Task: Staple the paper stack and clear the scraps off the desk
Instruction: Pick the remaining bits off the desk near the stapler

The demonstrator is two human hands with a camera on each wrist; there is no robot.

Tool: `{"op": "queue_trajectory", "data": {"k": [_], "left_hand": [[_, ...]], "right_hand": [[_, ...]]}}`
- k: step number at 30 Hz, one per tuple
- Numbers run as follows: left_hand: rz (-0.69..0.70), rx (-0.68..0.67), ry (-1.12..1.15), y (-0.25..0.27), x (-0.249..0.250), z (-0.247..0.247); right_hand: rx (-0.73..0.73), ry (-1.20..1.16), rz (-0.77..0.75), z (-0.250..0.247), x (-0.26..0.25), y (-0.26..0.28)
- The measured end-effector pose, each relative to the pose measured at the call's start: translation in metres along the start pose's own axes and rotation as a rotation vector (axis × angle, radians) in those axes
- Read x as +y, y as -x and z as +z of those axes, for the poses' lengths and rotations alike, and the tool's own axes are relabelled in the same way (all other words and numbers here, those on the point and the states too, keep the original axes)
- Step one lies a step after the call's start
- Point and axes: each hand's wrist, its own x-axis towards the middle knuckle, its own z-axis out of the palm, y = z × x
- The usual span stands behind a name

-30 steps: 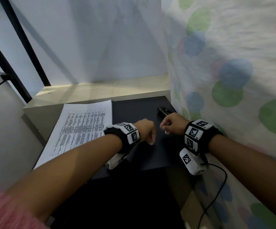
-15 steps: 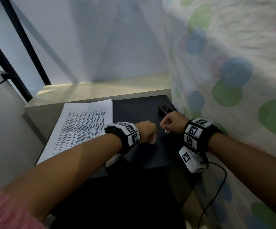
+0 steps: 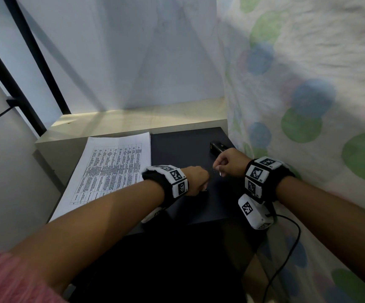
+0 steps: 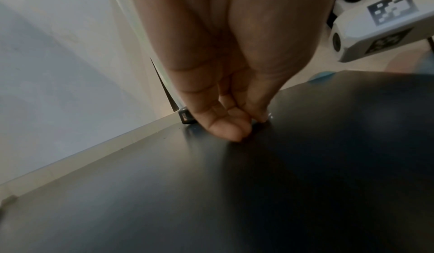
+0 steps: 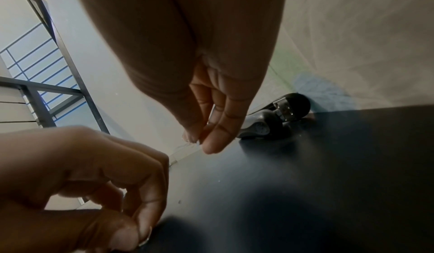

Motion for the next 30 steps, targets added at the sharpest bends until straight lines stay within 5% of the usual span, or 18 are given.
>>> {"op": "queue_trajectory", "data": {"k": [19, 30], "left_hand": [[-0.142, 0.056, 0.222, 0.000, 0.000, -0.007], [-0.224, -0.012, -0.017, 0.008, 0.027, -0.007]], "right_hand": [[0.014, 0.031, -0.001, 0.003, 0.002, -0.004], [0.012, 0.038, -0.006, 0.005, -0.006, 0.002]]}}
